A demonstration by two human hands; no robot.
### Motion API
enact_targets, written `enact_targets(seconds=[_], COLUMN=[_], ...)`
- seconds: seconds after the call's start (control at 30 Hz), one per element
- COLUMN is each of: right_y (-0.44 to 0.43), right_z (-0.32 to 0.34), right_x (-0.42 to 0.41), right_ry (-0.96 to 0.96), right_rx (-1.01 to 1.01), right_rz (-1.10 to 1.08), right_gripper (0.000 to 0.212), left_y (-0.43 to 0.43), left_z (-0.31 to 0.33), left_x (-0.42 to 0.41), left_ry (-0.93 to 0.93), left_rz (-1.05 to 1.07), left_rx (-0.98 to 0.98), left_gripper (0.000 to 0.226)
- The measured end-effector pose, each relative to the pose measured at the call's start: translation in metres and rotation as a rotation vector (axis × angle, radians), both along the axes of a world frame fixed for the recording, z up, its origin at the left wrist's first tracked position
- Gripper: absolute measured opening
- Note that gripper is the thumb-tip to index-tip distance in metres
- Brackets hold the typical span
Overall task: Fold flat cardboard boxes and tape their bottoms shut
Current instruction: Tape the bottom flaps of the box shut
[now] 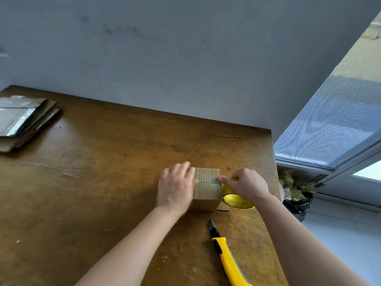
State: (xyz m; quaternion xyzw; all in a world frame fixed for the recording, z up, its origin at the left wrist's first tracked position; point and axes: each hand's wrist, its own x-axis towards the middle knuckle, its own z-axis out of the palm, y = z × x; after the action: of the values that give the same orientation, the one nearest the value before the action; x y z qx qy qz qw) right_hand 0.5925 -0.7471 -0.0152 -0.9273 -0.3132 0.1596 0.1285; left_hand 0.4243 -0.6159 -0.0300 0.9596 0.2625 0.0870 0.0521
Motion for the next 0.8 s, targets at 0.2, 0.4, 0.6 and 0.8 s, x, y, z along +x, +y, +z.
enact_targets(seconds=[0.2, 0.4, 0.6, 0.8], right_y=[0.002, 0.016, 0.032, 0.040], right_z=[0.003, 0.001, -0.003, 0.006], right_x=[-0.008, -0.026, -0.049, -0.066], right_ry=[-0.024, 0.062, 0.132, 0.579], right_rx=[-0.015, -0.049, -0.034, 0.131], right_rz=[-0.030, -0.049, -0.057, 0.000], right_gripper=[0.063, 0.062, 0.060, 0.023], left_y=[-0.032, 0.008, 0.021, 0.054], left_z=[-0.016, -0.019, -0.013, 0.001], left_x=[0.002, -0.029, -0.035, -0.033], left_ry=[0.178, 0.185, 0.187, 0.179], left_rz=[-0.348, -0.252, 0.089, 0.157], left_rx=[-0.004, 0.052, -0.026, -0.155], left_gripper=[0.073, 0.082, 0.084, 0.054])
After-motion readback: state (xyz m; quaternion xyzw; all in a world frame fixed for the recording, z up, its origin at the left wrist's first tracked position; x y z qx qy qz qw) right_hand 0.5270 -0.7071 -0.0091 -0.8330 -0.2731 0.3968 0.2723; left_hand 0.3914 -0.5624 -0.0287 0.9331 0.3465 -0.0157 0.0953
